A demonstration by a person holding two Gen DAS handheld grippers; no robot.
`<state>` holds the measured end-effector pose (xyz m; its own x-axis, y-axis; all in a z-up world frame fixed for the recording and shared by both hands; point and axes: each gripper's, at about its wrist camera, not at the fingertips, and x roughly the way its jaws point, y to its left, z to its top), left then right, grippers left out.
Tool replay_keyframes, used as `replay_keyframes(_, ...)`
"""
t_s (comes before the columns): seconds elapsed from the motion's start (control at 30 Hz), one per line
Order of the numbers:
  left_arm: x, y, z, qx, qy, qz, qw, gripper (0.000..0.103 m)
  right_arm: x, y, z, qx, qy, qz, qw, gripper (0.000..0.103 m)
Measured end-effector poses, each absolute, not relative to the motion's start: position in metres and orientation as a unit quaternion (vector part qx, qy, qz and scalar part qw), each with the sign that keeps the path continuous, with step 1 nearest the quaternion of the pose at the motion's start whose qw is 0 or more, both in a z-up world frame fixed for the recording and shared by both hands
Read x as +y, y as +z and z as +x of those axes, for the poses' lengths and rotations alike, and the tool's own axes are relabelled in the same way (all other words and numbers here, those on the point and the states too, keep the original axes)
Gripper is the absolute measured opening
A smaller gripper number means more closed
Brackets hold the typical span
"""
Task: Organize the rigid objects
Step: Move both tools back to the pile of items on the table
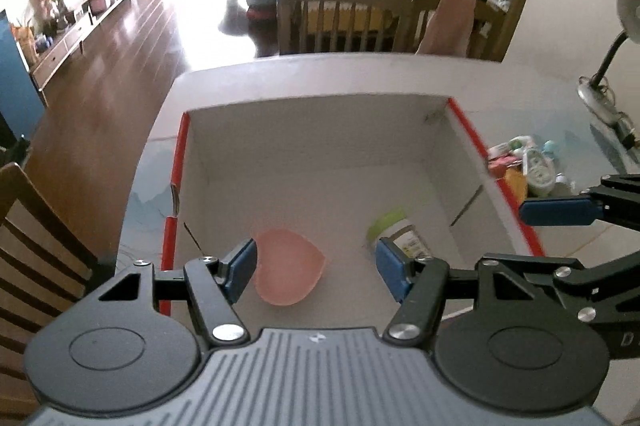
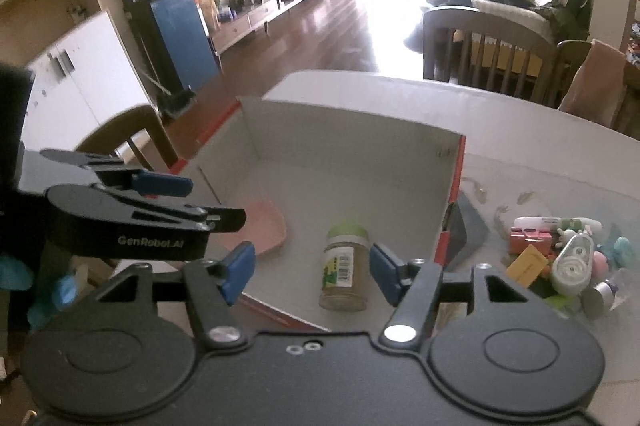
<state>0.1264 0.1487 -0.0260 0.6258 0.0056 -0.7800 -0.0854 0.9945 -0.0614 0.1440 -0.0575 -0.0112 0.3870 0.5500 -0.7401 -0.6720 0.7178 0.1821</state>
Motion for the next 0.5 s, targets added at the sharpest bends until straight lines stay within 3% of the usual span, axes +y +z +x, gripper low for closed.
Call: replay_keyframes(0.5,0.111,0.009,0.091,0.373,0.020,-0.047,0.926,0.072,-0.110,0.018,0.117,0.365,0.374,-0.022,0.852,0.080)
